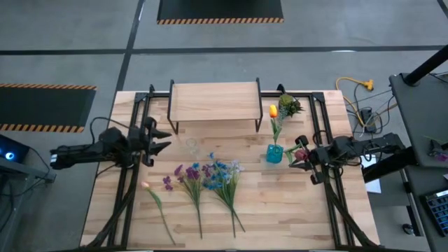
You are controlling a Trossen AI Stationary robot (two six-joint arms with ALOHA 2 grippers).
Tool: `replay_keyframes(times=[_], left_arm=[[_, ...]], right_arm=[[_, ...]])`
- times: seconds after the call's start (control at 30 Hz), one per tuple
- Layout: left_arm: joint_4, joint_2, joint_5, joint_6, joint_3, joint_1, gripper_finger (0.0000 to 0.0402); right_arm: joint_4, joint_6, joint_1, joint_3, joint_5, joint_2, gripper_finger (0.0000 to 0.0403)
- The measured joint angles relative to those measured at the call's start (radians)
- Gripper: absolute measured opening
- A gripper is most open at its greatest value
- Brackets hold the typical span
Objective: Pick and place flowers into a vace then onto a shelf
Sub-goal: Put the pink tulip into the transparent vase
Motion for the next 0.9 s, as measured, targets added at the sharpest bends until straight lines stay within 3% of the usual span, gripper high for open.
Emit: replay_keyframes(times=[0.27, 0.57, 0.67, 0.8, 0.9], left_arm=[[0.019, 0.104, -0.045, -0.019, 0.084, 0.000, 0.0133], [-0.036, 0.379, -0.050, -0.234, 0.268, -0.009, 0.0133], [-0.155, 0.486, -0.056, -0.290, 0.389, -0.009, 0.0133], [-0.479, 0.610, -0.062, -0.402, 0.606, -0.018, 0.0133], [-0.704, 0.704, -0.138, -0.487, 0.755, -0.065, 0.0133]], right_arm=[[0.001, -0.030, 0.000, 0.000, 0.000, 0.001, 0.0008], [-0.006, -0.006, 0.000, 0.000, 0.000, 0.001, 0.0009], [-0.007, -0.005, 0.000, 0.000, 0.000, 0.001, 0.0008], [-0.007, -0.005, 0.000, 0.000, 0.000, 0.001, 0.0009], [-0.007, -0.005, 0.000, 0.000, 0.000, 0.001, 0.0009]])
